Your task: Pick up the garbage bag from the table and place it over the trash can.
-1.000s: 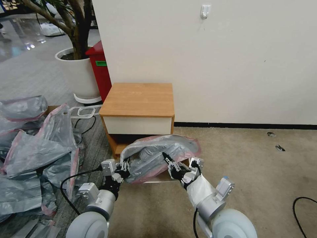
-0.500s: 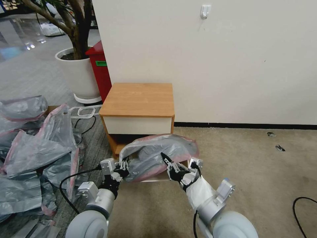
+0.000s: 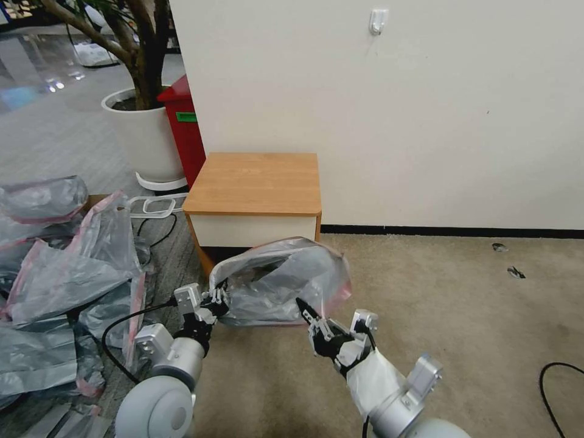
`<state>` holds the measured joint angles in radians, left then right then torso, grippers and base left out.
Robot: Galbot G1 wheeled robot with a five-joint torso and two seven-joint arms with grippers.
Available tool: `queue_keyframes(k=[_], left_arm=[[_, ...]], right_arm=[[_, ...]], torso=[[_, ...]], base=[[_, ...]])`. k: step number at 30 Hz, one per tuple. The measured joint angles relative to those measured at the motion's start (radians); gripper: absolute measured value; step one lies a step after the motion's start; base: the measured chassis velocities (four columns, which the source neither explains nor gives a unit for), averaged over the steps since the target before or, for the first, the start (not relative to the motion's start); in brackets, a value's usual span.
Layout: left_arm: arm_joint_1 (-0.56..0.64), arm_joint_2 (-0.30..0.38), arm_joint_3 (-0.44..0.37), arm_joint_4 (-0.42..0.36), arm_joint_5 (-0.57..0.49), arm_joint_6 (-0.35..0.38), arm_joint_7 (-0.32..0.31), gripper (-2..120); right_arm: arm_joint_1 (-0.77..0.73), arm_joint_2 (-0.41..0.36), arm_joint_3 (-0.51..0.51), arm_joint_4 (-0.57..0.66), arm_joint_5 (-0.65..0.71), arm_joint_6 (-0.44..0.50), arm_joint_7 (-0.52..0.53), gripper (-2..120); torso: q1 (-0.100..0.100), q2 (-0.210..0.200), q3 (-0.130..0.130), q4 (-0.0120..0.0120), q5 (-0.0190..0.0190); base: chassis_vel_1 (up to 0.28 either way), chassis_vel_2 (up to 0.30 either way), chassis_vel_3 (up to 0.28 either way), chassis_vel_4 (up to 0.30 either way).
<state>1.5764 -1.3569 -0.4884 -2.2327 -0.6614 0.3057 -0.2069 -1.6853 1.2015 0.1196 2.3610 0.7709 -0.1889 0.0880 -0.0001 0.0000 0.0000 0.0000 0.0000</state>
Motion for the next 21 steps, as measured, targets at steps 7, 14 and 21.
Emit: queue_keyframes(k=[7, 14, 21], left_arm=[[-0.009, 0.001, -0.028, -0.028, -0.100, 0.042, -0.041, 5], [-0.009, 0.000, -0.044, -0.051, -0.186, 0.075, -0.067, 5], [-0.005, -0.003, -0.053, -0.075, -0.258, 0.103, -0.083, 5]], right_arm=[[-0.036, -0.005, 0.016, -0.007, -0.023, 0.022, -0.019, 0], [-0.041, -0.006, 0.029, -0.043, -0.038, 0.044, -0.029, 0], [-0.038, 0.000, 0.040, -0.087, -0.063, 0.069, -0.043, 0]], torso=[[0.000, 0.000, 0.000, 0.0000, -0.0001], [0.000, 0.000, 0.000, 0.0000, 0.0000], [0.000, 0.000, 0.000, 0.0000, 0.0000]], base=[[0.000, 0.000, 0.000, 0.000], [0.000, 0.000, 0.000, 0.000], [0.000, 0.000, 0.000, 0.000]])
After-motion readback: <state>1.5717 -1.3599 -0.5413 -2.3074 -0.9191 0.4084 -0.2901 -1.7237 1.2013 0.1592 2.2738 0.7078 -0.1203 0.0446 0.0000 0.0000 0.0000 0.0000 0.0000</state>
